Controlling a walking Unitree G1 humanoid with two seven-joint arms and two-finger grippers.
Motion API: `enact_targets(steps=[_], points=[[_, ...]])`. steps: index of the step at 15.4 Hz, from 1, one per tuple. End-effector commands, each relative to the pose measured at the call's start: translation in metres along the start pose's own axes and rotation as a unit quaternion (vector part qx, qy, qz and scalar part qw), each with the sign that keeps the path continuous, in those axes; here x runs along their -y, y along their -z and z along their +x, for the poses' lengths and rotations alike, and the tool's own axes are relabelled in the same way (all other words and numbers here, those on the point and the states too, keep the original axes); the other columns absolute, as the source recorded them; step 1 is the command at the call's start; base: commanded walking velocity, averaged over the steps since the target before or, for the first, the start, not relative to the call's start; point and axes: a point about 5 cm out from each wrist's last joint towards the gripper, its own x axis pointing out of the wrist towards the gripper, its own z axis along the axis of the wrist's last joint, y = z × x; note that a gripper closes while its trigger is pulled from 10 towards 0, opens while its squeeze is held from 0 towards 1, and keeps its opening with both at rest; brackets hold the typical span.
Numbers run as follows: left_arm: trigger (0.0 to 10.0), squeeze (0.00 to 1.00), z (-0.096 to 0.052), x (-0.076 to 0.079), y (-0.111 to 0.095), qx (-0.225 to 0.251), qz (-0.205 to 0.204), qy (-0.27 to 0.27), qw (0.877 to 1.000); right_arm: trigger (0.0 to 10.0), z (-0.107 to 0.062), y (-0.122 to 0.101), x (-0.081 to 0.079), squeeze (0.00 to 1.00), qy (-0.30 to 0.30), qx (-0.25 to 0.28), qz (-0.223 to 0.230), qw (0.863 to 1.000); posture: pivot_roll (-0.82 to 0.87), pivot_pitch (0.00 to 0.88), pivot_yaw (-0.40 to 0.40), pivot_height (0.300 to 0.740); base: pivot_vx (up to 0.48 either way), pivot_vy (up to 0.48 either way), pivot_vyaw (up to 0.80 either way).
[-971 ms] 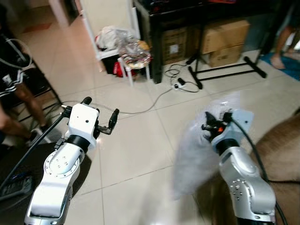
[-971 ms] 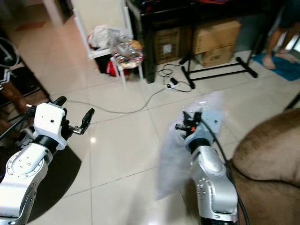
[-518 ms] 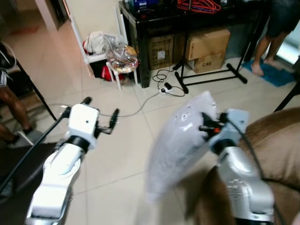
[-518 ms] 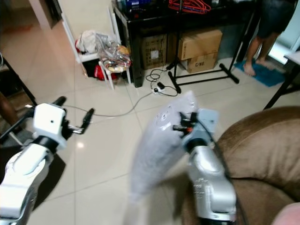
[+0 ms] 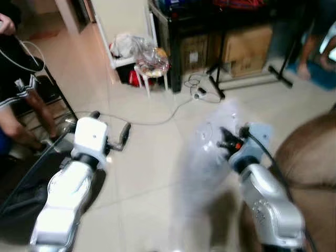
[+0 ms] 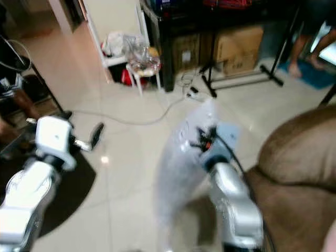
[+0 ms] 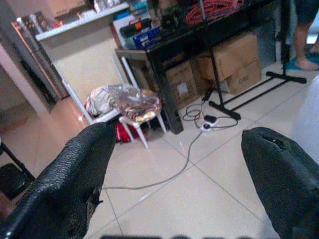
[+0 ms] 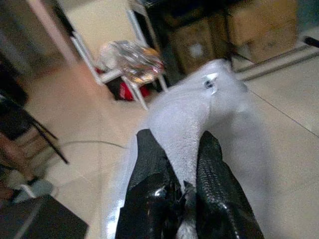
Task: Move the pillow to the sofa from floor
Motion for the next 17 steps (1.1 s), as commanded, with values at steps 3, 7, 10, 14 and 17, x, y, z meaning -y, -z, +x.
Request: enact_targets(steps=[3, 7, 10, 14, 17], points=[[10.0, 0.0, 0.0, -0.01, -0.001, 0.001, 0.016, -0.021, 1.0, 10.0, 0.001, -0.023, -0.016, 0.0, -0.043, 0.055, 0.017, 0.997, -0.13, 0.0, 0.096, 0.74, 0.0, 0.0, 0.0], [10.0, 0.0, -0.002, -0.011, 0.0, 0.002, 0.014, -0.027, 1.0, 10.0, 0.005, -0.024, -0.02, 0.0, -0.052, 0.058, -0.003, 0.997, -0.11, 0.0, 0.083, 0.74, 0.0, 0.0, 0.0], [10.0, 0.0, -0.005, -0.012, -0.001, 0.01, 0.024, -0.04, 0.999, 10.0, 0.009, -0.022, -0.024, 0.0, -0.059, 0.043, 0.008, 0.997, -0.1, 0.0, 0.073, 0.74, 0.0, 0.0, -0.53], [10.0, 0.0, -0.004, -0.012, 0.0, 0.011, 0.022, -0.045, 0.999, 10.0, 0.009, -0.022, -0.018, 0.0, -0.038, 0.041, 0.018, 0.998, -0.1, 0.0, 0.077, 0.74, 0.0, 0.0, -0.8], [10.0, 0.0, -0.004, -0.01, -0.001, 0.015, 0.013, -0.031, 0.999, 10.0, 0.01, -0.022, -0.018, 0.0, -0.031, 0.044, 0.02, 0.998, -0.1, 0.0, 0.079, 0.74, 0.0, 0.0, -0.8]])
